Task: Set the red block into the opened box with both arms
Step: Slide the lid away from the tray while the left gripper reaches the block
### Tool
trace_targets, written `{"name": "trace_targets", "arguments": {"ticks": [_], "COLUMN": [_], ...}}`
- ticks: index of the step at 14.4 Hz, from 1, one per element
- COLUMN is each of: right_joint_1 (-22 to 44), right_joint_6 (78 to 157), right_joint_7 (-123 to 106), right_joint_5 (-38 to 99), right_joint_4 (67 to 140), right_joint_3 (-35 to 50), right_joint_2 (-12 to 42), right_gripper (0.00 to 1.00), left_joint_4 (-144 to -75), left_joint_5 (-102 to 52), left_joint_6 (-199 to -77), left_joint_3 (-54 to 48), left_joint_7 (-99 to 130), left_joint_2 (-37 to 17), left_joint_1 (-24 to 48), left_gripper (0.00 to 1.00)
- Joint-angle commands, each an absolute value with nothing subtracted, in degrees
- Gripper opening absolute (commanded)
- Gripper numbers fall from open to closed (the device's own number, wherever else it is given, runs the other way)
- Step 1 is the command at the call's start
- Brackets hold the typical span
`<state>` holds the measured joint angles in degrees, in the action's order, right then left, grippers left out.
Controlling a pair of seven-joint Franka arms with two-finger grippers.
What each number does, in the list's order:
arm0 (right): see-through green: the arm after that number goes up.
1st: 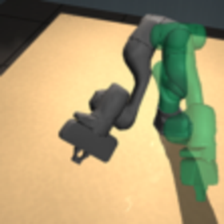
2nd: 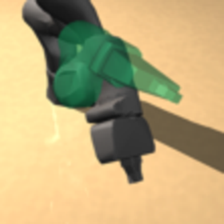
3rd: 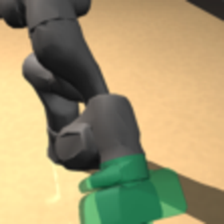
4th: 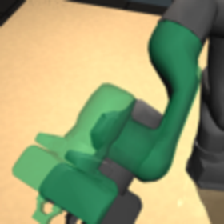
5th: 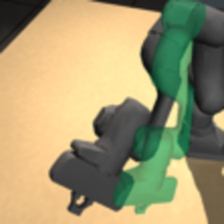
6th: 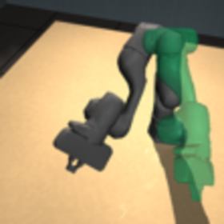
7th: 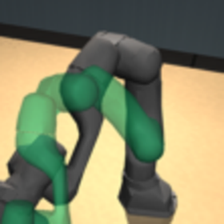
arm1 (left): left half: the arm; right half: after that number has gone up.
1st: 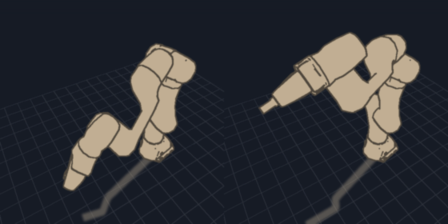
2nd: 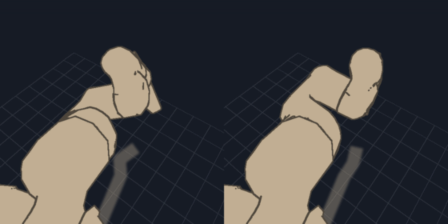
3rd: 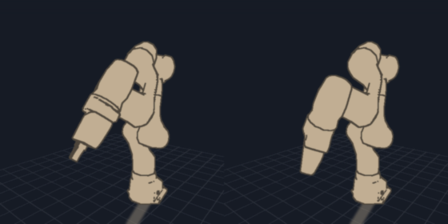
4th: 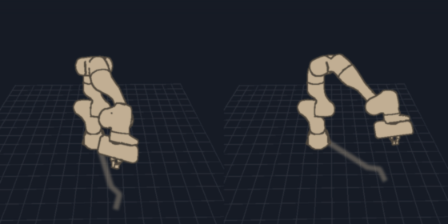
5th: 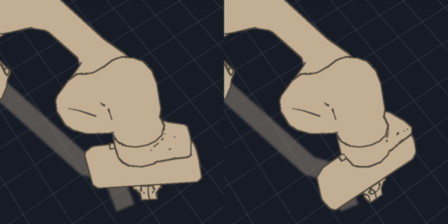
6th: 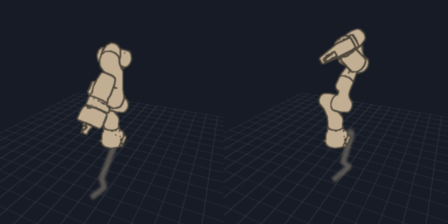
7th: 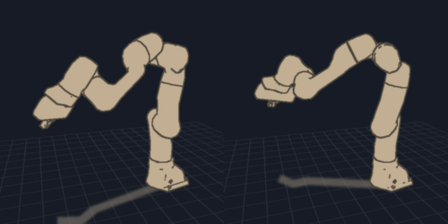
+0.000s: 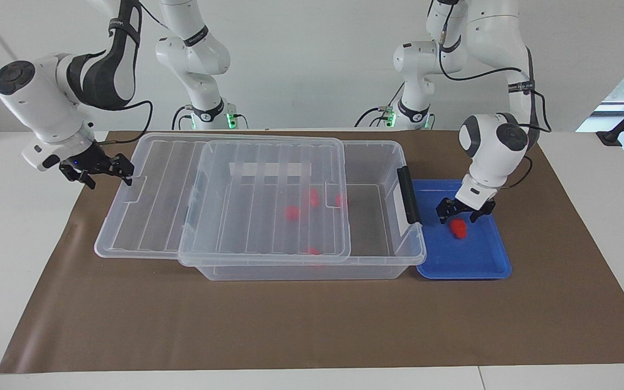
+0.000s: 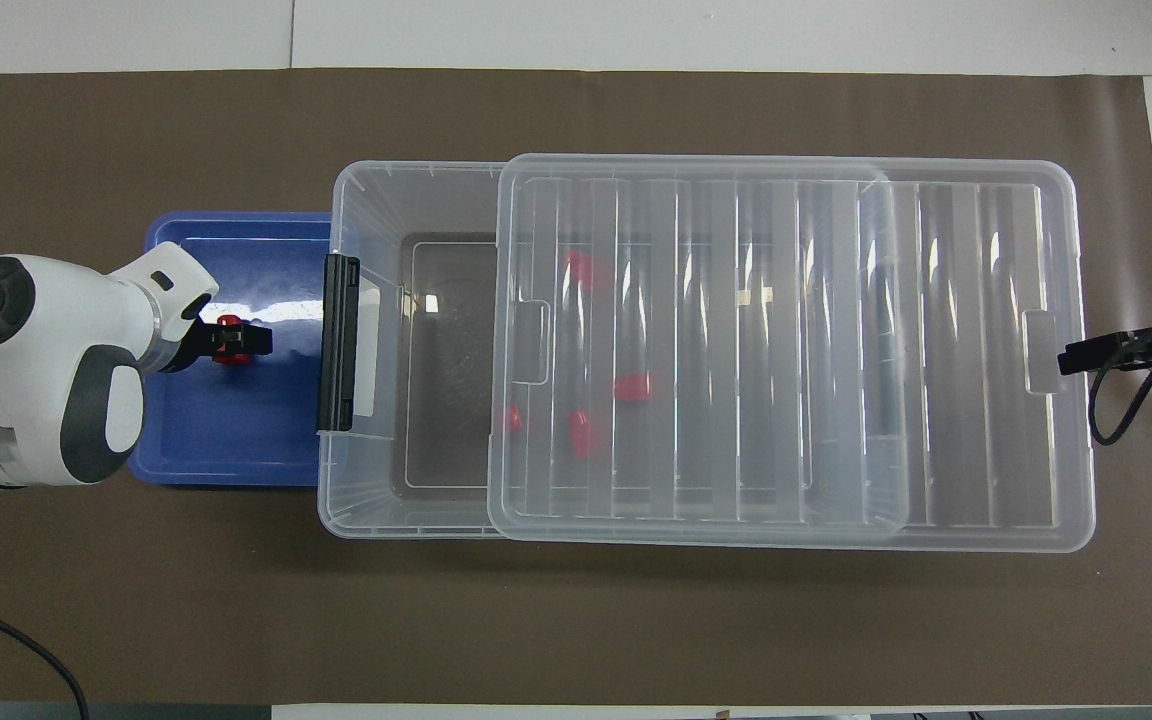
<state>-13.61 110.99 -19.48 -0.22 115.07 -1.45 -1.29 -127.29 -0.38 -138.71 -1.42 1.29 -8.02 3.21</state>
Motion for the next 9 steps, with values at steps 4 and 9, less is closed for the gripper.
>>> {"name": "trace_targets", "arguments": {"ticks": [4,9], "right_joint_1": [-16.70,-17.75], "right_joint_6": [111.80,111.80], "right_joint_7": [-23.82,-25.75], "right_joint_5": [-1.23,-1.32], "right_joint_4": [115.23,115.05], "right_joint_3": [-1.05,-1.05], "right_joint_2": [-1.85,-1.85], "right_gripper": [1.00,1.00], "left_joint_4": [-128.14,-127.97], "left_joint_5": [-1.41,-1.41], "left_joint_6": [-143.26,-142.74], "left_joint_3": [-1.32,-1.32], "left_joint_7": [0.09,0.09], "left_joint_2": [-9.05,-8.97], "left_joint_1": [1.50,1.49], "left_gripper": [0.58,0.00]}}
